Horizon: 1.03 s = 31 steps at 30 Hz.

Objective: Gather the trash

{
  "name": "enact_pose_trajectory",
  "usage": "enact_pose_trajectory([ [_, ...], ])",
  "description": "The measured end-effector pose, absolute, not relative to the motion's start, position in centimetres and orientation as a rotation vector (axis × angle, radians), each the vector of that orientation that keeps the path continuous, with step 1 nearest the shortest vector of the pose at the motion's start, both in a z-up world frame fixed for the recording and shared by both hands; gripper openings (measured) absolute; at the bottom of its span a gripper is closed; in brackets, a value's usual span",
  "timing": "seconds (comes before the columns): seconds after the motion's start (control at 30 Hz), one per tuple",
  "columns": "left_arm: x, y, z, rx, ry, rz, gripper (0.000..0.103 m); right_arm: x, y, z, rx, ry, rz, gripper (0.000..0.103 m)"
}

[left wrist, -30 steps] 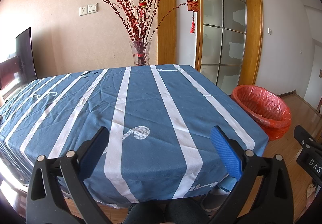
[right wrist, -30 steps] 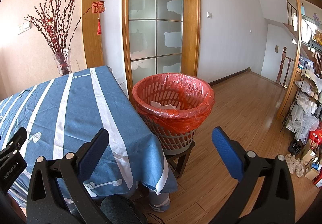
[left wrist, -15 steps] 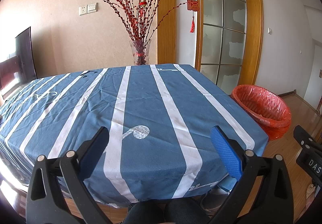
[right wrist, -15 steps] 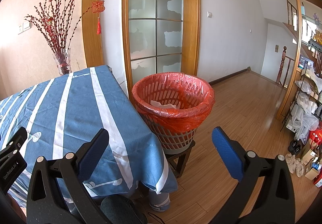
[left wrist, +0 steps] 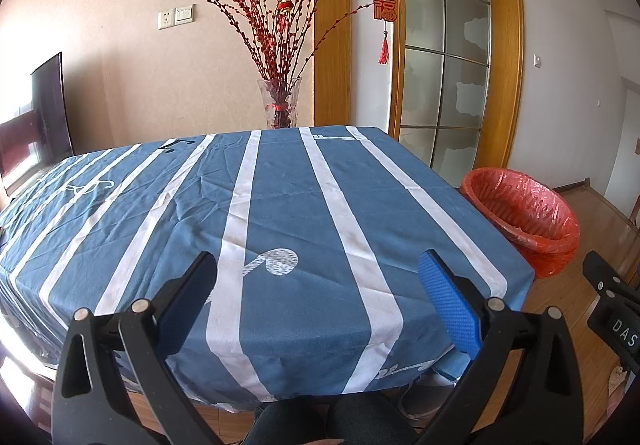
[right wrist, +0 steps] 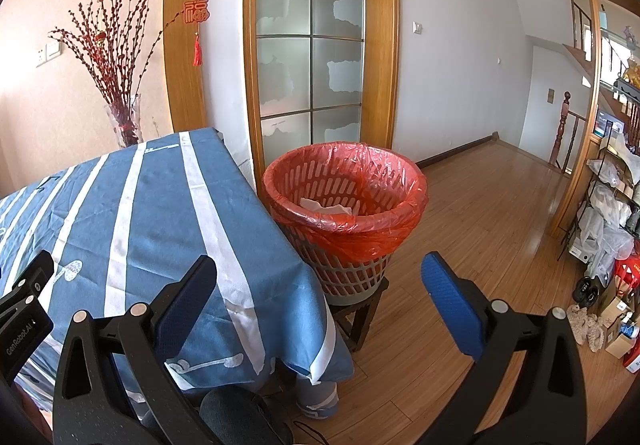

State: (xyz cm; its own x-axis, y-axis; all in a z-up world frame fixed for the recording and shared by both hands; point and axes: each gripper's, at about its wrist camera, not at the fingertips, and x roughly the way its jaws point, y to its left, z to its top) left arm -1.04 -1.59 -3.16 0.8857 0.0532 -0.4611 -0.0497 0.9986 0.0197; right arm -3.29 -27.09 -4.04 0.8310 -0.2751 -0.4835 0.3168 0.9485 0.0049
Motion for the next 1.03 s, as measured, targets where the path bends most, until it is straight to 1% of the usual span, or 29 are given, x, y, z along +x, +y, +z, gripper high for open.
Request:
enact_pose_trajectory([
  [1.03,-0.24,-0.97,-3.08,-0.002,0.500,0.051,0.099,-3.30,-27.13,-4.00,0.087,0.500,-0.314,0.101],
])
